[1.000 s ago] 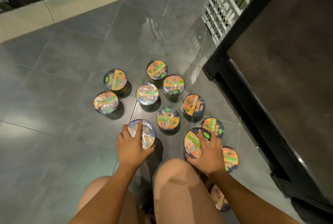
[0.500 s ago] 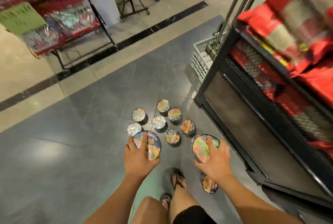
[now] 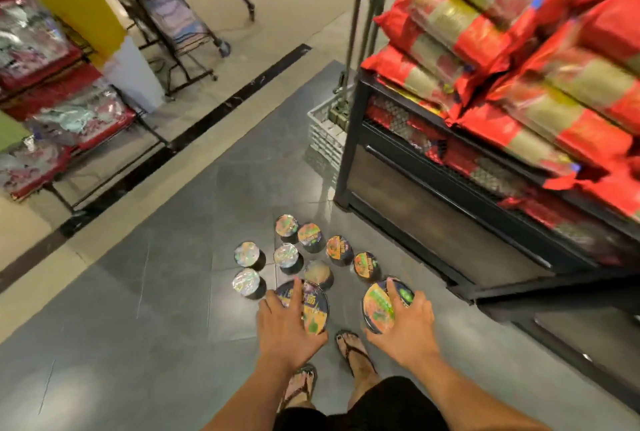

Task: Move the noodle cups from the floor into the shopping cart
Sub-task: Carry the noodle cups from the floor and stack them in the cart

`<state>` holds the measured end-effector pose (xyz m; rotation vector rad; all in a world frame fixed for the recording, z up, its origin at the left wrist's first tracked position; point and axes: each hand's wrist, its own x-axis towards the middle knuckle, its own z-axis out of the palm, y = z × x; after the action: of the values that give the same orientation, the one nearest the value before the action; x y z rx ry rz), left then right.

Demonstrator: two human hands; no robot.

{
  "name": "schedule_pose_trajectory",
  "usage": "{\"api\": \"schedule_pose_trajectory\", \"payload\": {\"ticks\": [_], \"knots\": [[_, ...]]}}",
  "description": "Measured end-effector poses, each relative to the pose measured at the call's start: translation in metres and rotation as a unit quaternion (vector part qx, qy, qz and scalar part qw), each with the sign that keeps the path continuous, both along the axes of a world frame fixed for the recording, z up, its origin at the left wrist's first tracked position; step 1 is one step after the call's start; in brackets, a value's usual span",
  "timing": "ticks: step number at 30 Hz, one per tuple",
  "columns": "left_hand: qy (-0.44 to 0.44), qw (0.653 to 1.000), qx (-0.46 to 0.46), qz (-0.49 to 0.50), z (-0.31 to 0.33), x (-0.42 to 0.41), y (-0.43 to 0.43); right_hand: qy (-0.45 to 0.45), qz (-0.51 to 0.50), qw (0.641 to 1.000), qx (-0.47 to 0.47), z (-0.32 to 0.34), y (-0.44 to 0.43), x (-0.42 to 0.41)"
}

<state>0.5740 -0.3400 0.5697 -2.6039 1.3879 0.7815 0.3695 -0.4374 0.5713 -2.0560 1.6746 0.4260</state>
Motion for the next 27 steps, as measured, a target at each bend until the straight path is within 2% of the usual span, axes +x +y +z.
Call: {"api": "schedule_pose_trajectory", "payload": {"ticks": [6,12,17,21,27], "knots": [[-0.001,0.991,-0.005,-0.137,0.000,-0.005,0.023,0.031,-0.113,0.993,-0.007,-0.001,0.097,-0.008],[0.003,0.965,-0.020,-0.260,0.008,-0.047,0.026,0.042,-0.255,0.965,-0.036,0.006,0.157,-0.061],[-0.002,0.924,-0.031,-0.380,0.011,-0.099,0.017,0.028,-0.388,0.920,-0.046,0.008,0.197,-0.105],[-0.023,0.878,-0.048,-0.475,0.017,-0.159,0.012,0.019,-0.462,0.886,-0.036,0.010,0.232,-0.145],[-0.021,0.815,-0.067,-0.575,0.029,-0.286,0.031,0.029,-0.589,0.806,-0.054,0.020,0.299,-0.237]]}}
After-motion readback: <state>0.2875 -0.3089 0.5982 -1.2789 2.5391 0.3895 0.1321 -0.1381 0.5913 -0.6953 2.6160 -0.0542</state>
